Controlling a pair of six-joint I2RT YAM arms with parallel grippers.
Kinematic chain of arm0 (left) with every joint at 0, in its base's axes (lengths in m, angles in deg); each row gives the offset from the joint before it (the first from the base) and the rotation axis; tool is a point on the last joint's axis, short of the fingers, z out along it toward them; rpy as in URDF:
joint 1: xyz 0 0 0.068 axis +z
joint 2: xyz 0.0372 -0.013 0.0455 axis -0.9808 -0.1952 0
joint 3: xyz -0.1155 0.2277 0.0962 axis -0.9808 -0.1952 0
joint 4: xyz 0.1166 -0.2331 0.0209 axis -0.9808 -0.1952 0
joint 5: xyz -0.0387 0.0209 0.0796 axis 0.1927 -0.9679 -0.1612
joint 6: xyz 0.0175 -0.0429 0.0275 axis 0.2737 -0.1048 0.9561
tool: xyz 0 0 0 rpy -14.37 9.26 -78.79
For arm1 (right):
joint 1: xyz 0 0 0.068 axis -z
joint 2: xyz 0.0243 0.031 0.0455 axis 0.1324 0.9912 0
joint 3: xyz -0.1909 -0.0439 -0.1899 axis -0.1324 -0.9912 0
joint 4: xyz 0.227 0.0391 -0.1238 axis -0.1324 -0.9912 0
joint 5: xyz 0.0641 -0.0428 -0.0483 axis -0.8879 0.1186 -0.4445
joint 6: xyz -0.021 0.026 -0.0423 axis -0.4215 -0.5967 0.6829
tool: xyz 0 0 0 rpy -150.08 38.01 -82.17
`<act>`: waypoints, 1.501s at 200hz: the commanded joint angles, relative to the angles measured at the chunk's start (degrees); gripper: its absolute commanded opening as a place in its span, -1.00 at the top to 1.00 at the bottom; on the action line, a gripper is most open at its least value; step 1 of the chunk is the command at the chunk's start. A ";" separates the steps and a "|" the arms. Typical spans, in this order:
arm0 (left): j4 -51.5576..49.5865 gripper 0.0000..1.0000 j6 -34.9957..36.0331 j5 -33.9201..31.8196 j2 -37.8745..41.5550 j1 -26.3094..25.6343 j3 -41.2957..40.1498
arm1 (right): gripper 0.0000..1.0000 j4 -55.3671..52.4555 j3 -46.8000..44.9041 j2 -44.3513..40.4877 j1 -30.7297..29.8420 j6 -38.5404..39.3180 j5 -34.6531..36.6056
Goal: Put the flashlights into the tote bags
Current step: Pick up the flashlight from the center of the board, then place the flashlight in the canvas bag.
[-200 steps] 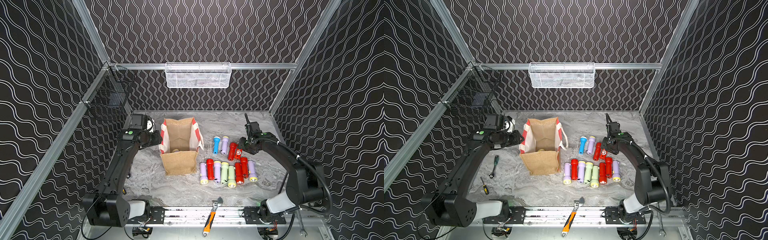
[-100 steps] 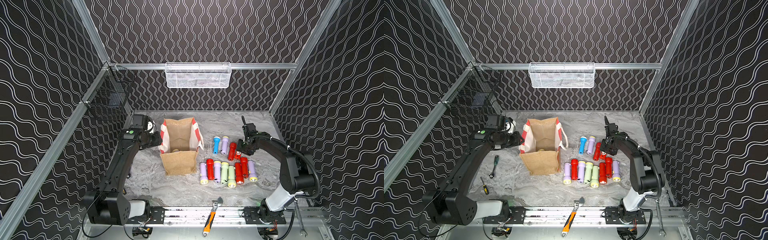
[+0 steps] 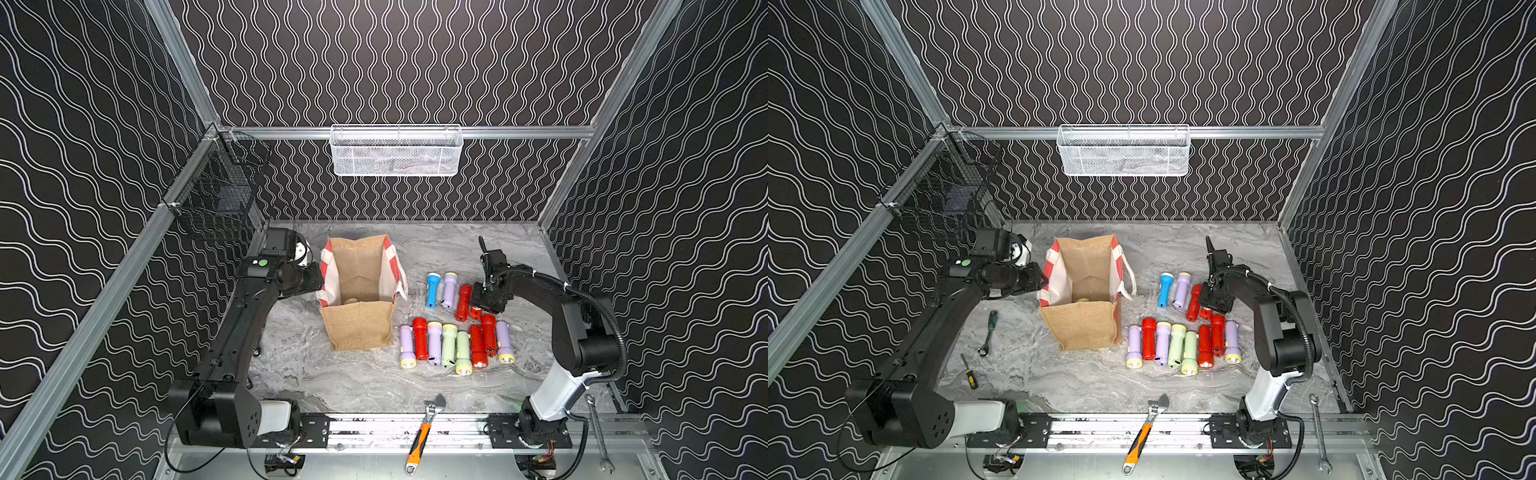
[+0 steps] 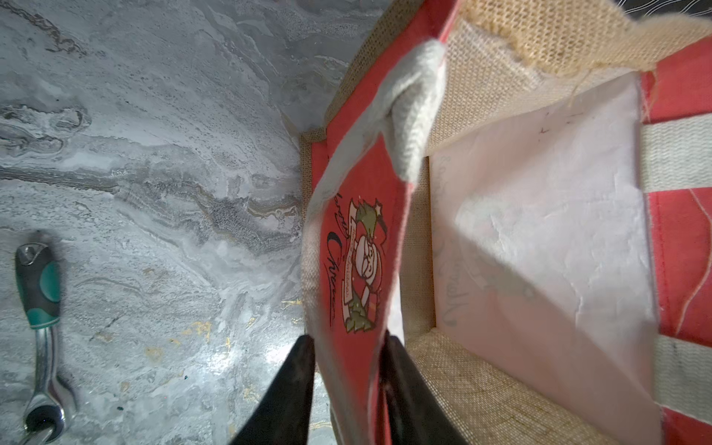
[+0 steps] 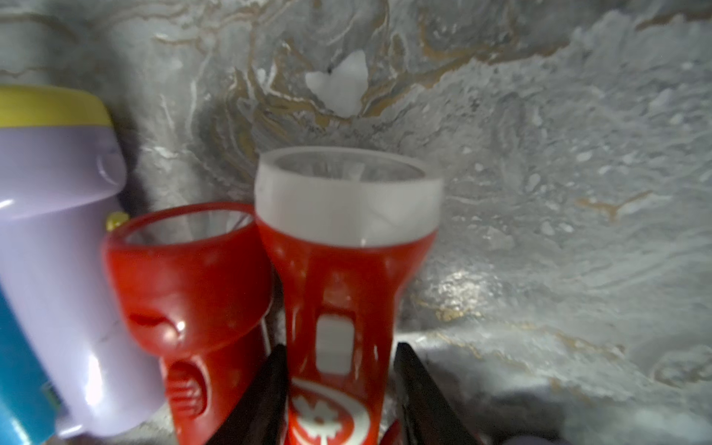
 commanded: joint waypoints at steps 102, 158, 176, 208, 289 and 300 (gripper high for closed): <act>0.96 0.31 0.74 -0.58 -0.63 0.12 1.35 | 0.35 1.18 0.14 0.64 0.58 0.17 2.62; 1.60 0.31 0.61 0.17 -0.18 0.12 1.48 | 0.41 -0.50 4.59 -6.17 0.58 0.23 0.70; 2.26 0.31 0.52 0.62 0.33 0.12 0.94 | 0.42 -1.65 6.73 -8.89 0.63 1.26 -1.90; 2.90 0.31 0.64 1.53 1.02 0.12 0.22 | 0.44 -2.55 11.13 -13.92 -0.04 1.21 -7.92; 6.70 0.31 -0.51 2.74 3.72 0.12 -4.07 | 0.46 0.01 29.81 -12.21 -21.16 -2.12 -1.54; 7.62 0.31 -1.22 3.31 4.19 0.12 -4.86 | 0.47 0.15 33.11 -9.82 -24.02 -2.51 -1.37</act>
